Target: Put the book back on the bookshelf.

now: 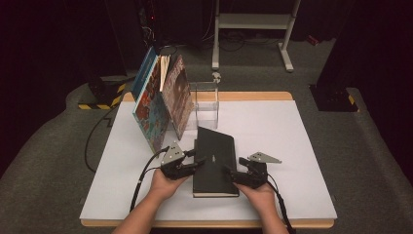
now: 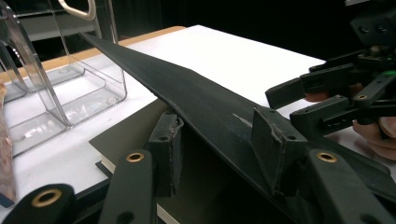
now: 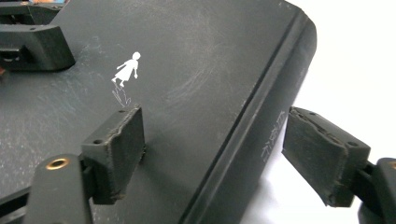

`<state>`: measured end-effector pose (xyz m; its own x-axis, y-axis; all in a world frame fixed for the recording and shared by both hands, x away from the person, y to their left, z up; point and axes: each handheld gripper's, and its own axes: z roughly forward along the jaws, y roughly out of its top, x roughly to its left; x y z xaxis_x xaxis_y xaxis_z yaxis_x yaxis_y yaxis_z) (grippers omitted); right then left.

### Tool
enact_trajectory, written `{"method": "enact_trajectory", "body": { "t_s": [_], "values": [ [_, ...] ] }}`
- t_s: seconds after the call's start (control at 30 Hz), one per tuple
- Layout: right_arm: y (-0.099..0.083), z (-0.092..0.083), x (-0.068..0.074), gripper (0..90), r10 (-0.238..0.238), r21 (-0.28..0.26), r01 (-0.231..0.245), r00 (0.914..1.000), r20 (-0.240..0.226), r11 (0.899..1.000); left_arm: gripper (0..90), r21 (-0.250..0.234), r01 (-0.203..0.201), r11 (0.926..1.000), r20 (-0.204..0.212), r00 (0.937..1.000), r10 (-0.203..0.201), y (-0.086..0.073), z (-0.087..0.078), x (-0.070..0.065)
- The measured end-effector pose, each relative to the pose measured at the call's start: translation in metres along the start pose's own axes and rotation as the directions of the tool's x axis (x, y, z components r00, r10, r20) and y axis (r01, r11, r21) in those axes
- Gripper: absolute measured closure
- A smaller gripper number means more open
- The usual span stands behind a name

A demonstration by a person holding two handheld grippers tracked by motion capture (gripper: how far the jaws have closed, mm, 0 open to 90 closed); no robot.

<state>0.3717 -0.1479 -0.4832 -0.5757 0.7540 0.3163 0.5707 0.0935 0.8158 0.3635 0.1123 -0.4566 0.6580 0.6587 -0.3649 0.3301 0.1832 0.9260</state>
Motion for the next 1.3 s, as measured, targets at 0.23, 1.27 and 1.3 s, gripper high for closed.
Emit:
{"method": "enact_trajectory", "body": {
  "t_s": [0.23,1.27,1.3],
  "values": [
    [0.003,0.008,-0.011,12.5,0.067,0.01,-0.066,0.9945,-0.081,0.998,54.6,-0.019,-0.032,0.9993,0.007,0.9995,0.032,0.0,-0.003,-0.004],
    [0.014,0.029,-0.035,7.1,0.243,0.063,-0.235,0.946,-0.215,0.97,54.6,-0.048,-0.082,0.9955,0.017,0.9964,0.083,-0.003,-0.008,-0.008],
    [0.014,0.029,-0.036,7.1,0.247,0.063,-0.239,0.9446,-0.217,0.969,54.6,-0.048,-0.087,0.995,0.017,0.996,0.088,-0.003,-0.008,-0.009]
  ]
}}
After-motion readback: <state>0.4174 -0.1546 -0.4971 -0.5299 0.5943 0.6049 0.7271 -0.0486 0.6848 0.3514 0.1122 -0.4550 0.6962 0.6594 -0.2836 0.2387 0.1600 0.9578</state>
